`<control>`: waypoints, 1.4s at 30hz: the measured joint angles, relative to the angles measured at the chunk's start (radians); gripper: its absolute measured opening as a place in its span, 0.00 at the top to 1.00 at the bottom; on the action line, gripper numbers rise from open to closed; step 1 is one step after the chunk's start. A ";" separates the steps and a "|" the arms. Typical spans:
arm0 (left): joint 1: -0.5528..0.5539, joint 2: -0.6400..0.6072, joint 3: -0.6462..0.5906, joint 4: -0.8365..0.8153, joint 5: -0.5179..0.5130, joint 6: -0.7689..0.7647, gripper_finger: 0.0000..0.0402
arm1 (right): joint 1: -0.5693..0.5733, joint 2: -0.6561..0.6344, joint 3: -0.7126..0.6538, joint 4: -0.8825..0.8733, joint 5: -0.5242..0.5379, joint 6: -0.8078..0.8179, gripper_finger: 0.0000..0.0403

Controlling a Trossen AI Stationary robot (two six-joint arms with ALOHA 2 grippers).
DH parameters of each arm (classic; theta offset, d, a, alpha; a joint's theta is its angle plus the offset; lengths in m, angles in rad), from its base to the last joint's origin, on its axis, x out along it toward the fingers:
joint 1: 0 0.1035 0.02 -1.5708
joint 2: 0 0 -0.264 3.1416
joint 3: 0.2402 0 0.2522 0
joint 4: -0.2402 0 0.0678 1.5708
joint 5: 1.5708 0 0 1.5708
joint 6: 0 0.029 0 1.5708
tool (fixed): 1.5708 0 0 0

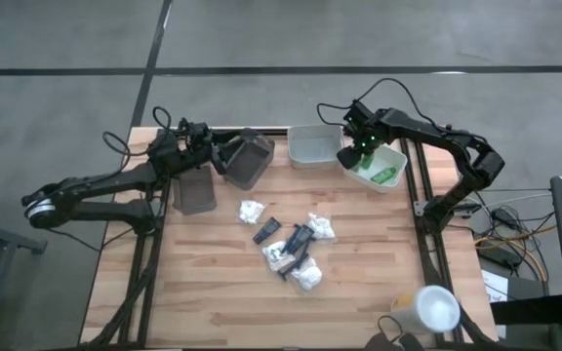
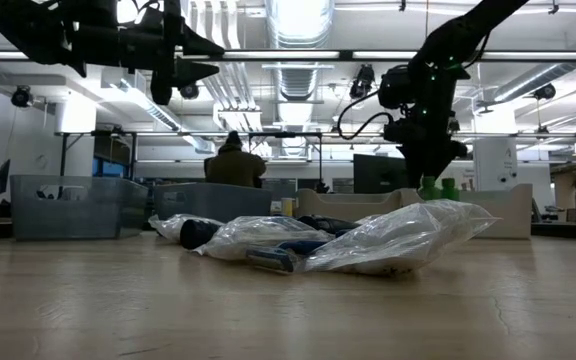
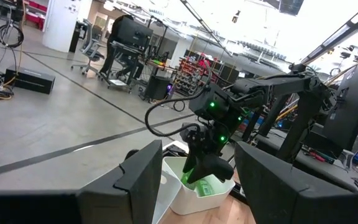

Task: Pick & Place Travel size toiletries
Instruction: Put the cotton pack into the gray bin

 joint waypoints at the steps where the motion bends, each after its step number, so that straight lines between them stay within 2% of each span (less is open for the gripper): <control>1: 0.000 0.000 0.000 0.000 0.000 0.000 0.49 | 0.000 0.000 0.010 -0.011 0.000 -0.008 0.47; 12: 0.000 0.000 0.003 0.000 0.000 -0.001 0.49 | 0.002 -0.029 0.120 -0.102 -0.003 -0.040 0.39; 20: 0.000 0.000 0.003 0.000 0.000 -0.032 0.49 | 0.017 -0.170 0.116 -0.110 -0.005 -0.003 0.40; 27: 0.000 0.000 0.003 -0.001 0.000 -0.026 0.49 | 0.080 -0.317 0.087 -0.123 0.003 0.115 0.46; 33: 0.000 0.000 0.003 -0.003 0.000 -0.025 0.49 | 0.165 -0.370 0.087 -0.186 0.006 0.190 0.54; 36: 0.000 0.000 0.003 -0.003 0.000 -0.025 0.49 | 0.206 -0.371 0.085 -0.235 0.016 0.197 0.60; 42: 0.000 0.000 0.003 -0.004 0.000 -0.028 0.49 | 0.259 -0.365 0.084 -0.290 0.135 0.268 0.79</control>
